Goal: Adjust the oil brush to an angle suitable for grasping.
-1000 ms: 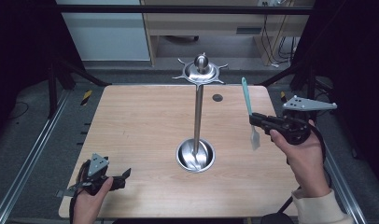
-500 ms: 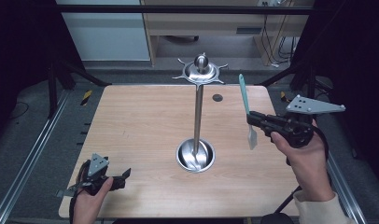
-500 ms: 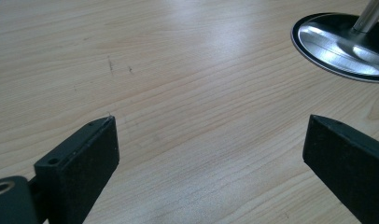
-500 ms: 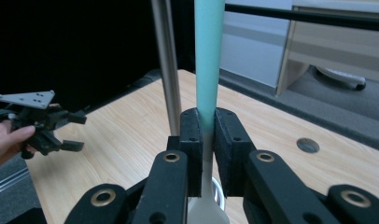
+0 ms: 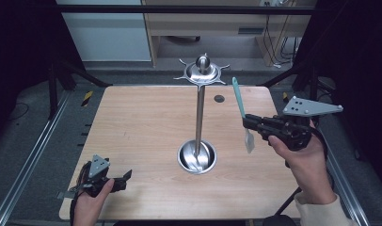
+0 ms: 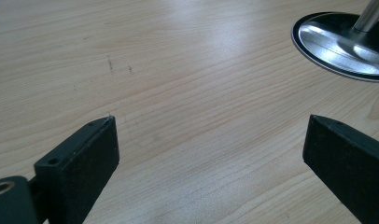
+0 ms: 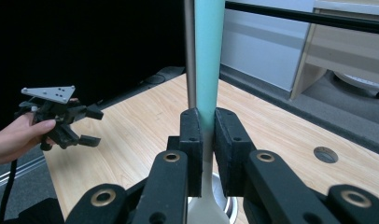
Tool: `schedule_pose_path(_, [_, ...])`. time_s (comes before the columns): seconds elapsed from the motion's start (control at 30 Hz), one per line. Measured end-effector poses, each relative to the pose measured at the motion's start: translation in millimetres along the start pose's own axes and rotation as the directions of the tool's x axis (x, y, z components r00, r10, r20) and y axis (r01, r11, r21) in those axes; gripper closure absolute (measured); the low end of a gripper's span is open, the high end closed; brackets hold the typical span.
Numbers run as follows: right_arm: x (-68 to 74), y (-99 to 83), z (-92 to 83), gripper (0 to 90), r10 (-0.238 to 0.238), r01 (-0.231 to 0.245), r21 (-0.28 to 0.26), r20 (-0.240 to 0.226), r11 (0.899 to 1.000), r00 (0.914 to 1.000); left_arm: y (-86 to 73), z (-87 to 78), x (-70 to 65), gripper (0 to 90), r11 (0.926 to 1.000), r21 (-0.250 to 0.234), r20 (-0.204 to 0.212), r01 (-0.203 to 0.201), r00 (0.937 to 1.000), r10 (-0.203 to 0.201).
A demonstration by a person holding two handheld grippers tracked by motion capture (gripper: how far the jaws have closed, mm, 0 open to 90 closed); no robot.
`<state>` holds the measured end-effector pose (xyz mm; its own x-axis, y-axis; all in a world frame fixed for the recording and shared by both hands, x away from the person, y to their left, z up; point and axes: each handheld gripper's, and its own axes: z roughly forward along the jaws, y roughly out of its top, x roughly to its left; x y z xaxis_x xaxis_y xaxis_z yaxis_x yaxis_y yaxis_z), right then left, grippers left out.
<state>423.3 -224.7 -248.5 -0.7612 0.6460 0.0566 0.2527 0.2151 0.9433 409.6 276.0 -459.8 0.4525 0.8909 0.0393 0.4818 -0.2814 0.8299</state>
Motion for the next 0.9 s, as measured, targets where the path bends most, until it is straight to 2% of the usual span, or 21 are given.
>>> schedule_pose_path(0.33, [2.9,2.5,6.4,82.1,-0.013,0.014,0.025,-0.024,1.0,0.9996,0.0,0.1,0.2,3.2,1.0,0.001,0.001,0.0,1.0,0.0])
schedule_pose_path(0.7, [2.4,2.3,9.0,82.1,-0.01,0.011,0.048,-0.024,0.999,0.9997,0.1,0.3,0.1,3.2,1.0,0.003,0.002,-0.001,1.0,0.001])
schedule_pose_path(0.9, [2.0,2.8,16.9,82.1,-0.012,0.014,0.054,-0.022,0.998,0.9997,-0.1,0.4,0.5,3.2,1.0,0.002,0.0,0.0,1.0,0.0])
